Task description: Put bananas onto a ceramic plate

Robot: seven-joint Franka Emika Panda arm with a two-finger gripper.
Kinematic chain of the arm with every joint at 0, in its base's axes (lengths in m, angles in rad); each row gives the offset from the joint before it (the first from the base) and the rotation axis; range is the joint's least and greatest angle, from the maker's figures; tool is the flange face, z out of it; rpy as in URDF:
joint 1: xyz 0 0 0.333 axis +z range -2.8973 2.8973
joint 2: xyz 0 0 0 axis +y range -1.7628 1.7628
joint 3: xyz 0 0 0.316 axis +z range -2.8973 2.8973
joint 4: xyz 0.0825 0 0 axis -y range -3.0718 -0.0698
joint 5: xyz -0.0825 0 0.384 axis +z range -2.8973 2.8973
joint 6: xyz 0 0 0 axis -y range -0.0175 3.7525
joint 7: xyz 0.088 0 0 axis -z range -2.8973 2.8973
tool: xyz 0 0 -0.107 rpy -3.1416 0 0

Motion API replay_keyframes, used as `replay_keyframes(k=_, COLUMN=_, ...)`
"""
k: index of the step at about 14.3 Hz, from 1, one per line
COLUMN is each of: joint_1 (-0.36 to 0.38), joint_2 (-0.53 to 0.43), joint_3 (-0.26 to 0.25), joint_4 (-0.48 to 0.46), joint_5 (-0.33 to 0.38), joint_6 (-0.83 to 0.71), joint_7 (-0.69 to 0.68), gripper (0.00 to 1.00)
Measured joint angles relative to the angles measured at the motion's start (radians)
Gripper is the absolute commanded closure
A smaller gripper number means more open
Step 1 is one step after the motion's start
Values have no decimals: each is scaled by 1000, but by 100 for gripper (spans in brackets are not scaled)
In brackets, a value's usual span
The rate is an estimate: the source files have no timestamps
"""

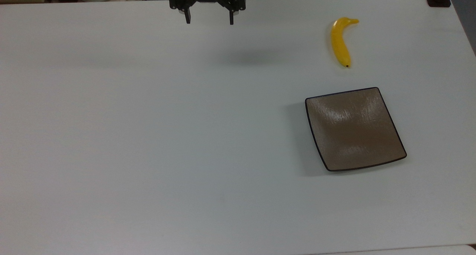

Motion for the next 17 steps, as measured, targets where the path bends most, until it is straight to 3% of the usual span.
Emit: replay_keyframes(k=17, joint_1=1, joint_2=-7, joint_3=-6, joint_4=-17, joint_5=-5, joint_6=0, joint_7=-28, gripper=0)
